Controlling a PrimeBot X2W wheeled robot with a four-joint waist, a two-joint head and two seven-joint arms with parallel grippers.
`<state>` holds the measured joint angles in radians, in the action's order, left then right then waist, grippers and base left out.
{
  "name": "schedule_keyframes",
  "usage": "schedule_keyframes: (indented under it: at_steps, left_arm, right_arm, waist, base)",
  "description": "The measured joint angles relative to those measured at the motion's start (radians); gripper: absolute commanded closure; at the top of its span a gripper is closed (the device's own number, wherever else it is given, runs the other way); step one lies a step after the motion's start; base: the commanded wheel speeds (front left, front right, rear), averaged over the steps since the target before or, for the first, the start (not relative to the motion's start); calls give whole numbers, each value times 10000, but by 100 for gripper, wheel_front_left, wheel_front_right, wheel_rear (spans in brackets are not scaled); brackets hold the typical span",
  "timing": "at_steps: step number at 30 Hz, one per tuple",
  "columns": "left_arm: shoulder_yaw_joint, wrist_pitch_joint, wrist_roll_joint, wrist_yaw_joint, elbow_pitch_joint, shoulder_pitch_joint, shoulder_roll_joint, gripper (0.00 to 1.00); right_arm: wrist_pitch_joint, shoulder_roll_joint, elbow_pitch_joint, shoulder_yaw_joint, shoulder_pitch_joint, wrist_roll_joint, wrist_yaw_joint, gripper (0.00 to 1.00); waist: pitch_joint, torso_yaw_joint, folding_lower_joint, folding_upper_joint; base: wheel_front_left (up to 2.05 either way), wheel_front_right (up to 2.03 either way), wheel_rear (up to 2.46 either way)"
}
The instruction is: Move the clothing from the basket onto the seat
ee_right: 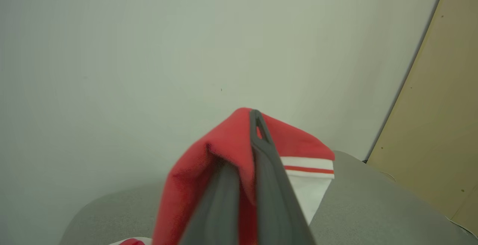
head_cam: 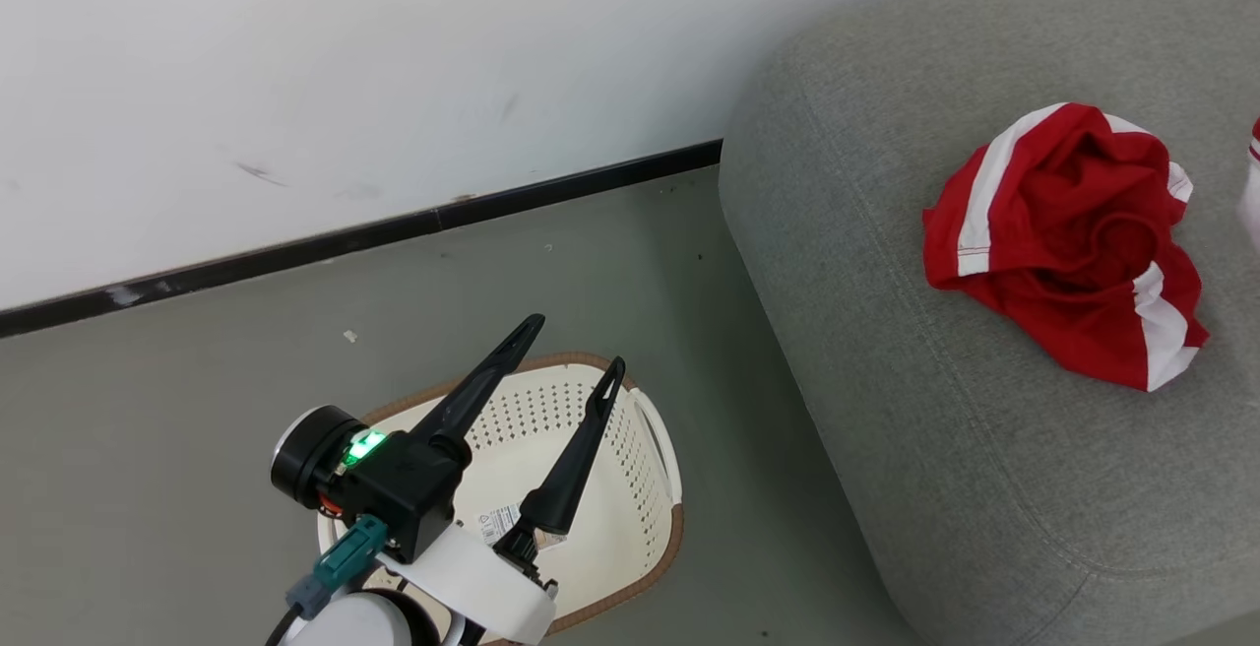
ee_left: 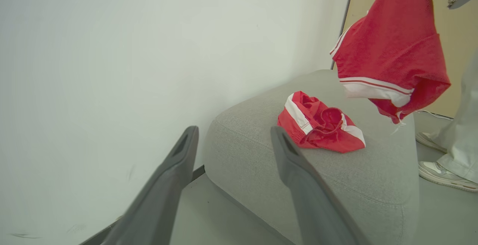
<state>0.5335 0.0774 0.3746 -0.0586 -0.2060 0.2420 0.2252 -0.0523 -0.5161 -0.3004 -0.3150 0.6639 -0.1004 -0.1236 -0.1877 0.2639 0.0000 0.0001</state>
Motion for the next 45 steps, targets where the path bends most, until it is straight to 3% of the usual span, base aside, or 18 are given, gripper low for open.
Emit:
schedule_keyframes:
  at_steps: [7, 16, 29, 30, 33, 34, 35, 45]
  left_arm:
    - [69, -161, -69, 12, -353, 290, 44, 0]
    - [173, -318, -6, 274, -545, 619, 8, 0]
    - [280, -219, 54, 627, -192, 1055, -35, 0]
    - [265, -217, 54, 627, -113, 1055, -23, 0]
    - [245, -140, 111, 633, 35, 1055, -21, 0]
    - [240, -130, 113, 696, 75, 1055, -27, 0]
    - [238, -104, 123, 704, 127, 1055, -35, 0]
    - [194, 194, 219, 798, 642, 1056, -109, 0]
  right_arm:
    - [-15, 186, -1287, -12, 20, 602, 0, 100]
    - [-487, 1386, -2719, 111, -5, 1066, 0, 100]
    - [-1233, 1732, -3626, 29, -6, 1590, 0, 100]
    - [-1273, 1827, -3678, 36, -6, 1628, -2, 97]
    - [-1375, 2094, -3887, 52, -43, 1638, 0, 51]
    - [-1386, 2125, -3950, 42, -67, 1636, 0, 13]
    - [-1438, 2144, -3996, 27, -108, 1628, 0, 0]
    - [-1862, 2351, -4169, 140, -874, 1218, 0, 0]
  waist:
    - [-512, -387, 0, 0]
    - [-1149, -903, 0, 0]
    - [-1763, -1433, 0, 0]
    - [-1772, -1429, 0, -1]
    - [-1763, -1395, 0, 0]
    - [-1756, -1381, 0, 0]
    - [-1745, -1364, 0, 0]
    - [-1514, -1098, 0, 0]
  base:
    - [0, 0, 0]
    - [0, 0, 0]
    - [0, 0, 0]
    - [0, 0, 0]
    - [0, 0, 0]
    - [0, 0, 0]
    - [0, 0, 0]
    - [0, 0, 0]
